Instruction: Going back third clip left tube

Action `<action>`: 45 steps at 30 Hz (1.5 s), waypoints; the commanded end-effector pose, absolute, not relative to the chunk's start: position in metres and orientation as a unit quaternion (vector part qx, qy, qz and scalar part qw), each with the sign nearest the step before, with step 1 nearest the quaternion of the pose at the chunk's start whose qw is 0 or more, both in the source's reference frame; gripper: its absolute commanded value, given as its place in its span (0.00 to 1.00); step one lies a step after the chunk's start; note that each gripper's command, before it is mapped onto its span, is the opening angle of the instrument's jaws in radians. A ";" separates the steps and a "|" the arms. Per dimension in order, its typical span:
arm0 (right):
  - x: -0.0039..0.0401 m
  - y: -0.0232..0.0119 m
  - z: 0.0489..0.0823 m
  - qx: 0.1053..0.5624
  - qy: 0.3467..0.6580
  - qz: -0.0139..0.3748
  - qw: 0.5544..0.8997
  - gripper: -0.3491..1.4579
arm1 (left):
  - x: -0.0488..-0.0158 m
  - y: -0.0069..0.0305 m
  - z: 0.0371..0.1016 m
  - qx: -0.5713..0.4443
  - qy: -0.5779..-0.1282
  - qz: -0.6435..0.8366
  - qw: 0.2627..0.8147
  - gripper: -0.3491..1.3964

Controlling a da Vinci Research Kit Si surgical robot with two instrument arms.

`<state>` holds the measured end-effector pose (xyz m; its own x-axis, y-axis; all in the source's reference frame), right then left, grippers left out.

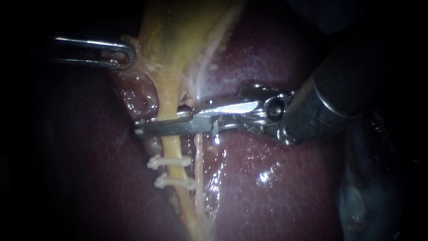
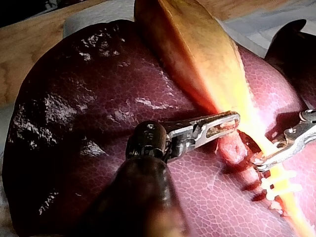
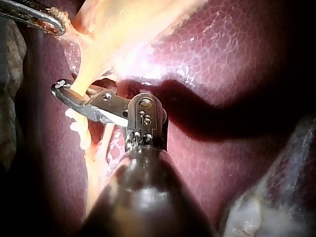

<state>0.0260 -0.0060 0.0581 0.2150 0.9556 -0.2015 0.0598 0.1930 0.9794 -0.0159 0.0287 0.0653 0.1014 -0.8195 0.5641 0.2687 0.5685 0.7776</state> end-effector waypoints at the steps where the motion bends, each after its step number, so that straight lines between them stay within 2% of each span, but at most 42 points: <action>1: 0.0260 -0.0060 0.0582 0.509 0.499 0.379 0.590 0.00 | -0.0159 0.0287 0.0653 0.253 -0.545 -0.390 0.698 0.00; 2: 0.0260 -0.0061 0.0583 0.509 0.497 0.382 0.589 0.00 | -0.0159 0.0287 0.0654 0.253 -0.545 -0.390 0.698 0.00; 6: 0.0260 -0.0063 0.0589 0.438 0.553 0.305 0.639 0.38 | -0.0158 0.0287 0.0654 0.253 -0.545 -0.390 0.698 0.00; 8: 0.0255 -0.0065 0.0592 0.403 0.561 0.290 0.663 0.45 | -0.0157 0.0286 0.0654 0.253 -0.545 -0.390 0.698 0.00; 10: 0.0247 -0.0068 0.0593 0.362 0.564 0.267 0.693 0.47 | -0.0157 0.0286 0.0654 0.253 -0.545 -0.389 0.698 0.00; 16: 0.0202 -0.0076 0.0583 0.285 0.569 0.186 0.748 0.47 | -0.0157 0.0286 0.0654 0.253 -0.545 -0.390 0.698 0.00; 24: 0.0146 -0.0079 0.0548 0.216 0.582 0.120 0.774 0.47 | -0.0156 0.0286 0.0653 0.253 -0.545 -0.389 0.698 0.00; 29: 0.0122 -0.0078 0.0529 0.192 0.583 0.109 0.782 0.47 | -0.0156 0.0286 0.0653 0.253 -0.545 -0.389 0.698 0.00; 34: 0.0108 -0.0076 0.0526 0.174 0.582 0.103 0.788 0.47 | -0.0156 0.0286 0.0653 0.253 -0.545 -0.389 0.698 0.00; 41: 0.0101 -0.0076 0.0526 0.173 0.582 0.101 0.788 0.47 | -0.0164 0.0281 0.0661 0.248 -0.545 -0.391 0.699 0.00; 45: 0.0097 -0.0076 0.0526 0.173 0.581 0.100 0.789 0.47 | -0.0181 0.0275 0.0673 0.250 -0.548 -0.386 0.699 0.00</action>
